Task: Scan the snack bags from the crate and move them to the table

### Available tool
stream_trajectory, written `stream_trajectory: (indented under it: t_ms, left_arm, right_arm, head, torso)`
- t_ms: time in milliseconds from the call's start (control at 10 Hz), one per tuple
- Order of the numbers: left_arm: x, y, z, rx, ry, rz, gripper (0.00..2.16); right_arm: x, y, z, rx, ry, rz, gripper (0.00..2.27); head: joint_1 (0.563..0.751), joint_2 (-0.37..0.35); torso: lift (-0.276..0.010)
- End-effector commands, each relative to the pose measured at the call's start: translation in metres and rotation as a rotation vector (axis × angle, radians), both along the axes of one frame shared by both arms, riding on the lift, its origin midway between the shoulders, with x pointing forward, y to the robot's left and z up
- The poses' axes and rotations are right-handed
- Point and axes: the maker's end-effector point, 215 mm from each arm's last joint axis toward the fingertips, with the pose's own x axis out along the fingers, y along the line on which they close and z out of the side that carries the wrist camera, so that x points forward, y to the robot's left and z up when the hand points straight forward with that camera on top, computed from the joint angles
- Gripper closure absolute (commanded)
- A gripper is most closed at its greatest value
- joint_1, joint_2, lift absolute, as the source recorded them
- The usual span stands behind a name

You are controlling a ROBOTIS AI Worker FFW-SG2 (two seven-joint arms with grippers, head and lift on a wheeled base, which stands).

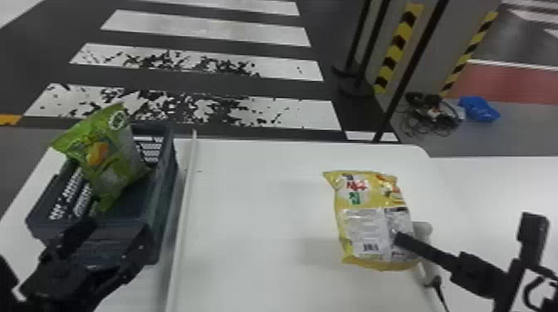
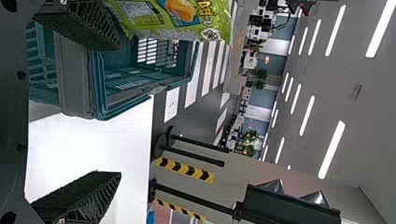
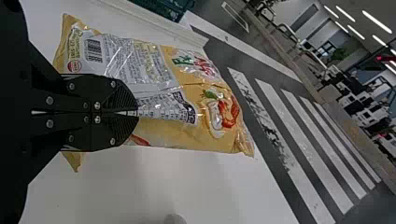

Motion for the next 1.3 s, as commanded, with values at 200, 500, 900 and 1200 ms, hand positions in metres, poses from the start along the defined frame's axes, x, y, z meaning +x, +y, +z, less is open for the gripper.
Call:
stream_trajectory:
  t_ms: [200, 500, 900, 1200]
  left_arm:
    - [-0.004, 0.002, -0.013, 0.015, 0.021, 0.001, 0.03]
    - [-0.006, 0.004, -0.026, 0.027, 0.043, 0.004, 0.03]
    - [0.001, 0.005, -0.041, 0.027, 0.045, 0.011, 0.03]
    - [0.002, 0.006, -0.042, 0.034, 0.045, 0.006, 0.03]
  right_arm:
    - [0.044, -0.125, 0.028, -0.095, -0.090, -0.240, 2.25]
    - [0.055, -0.233, 0.036, -0.327, -0.116, -0.456, 2.24]
    - [0.044, -0.312, 0.020, -0.665, -0.053, -0.741, 2.24]
    - [0.048, -0.344, -0.016, -0.799, 0.046, -0.877, 2.25]
  head:
    - [0.695, -0.277]
    - [0.695, -0.350]
    - [0.695, -0.350]
    - [0.695, -0.350]
  torso:
    - [-0.095]
    - [-0.095]
    - [-0.095]
    - [-0.095]
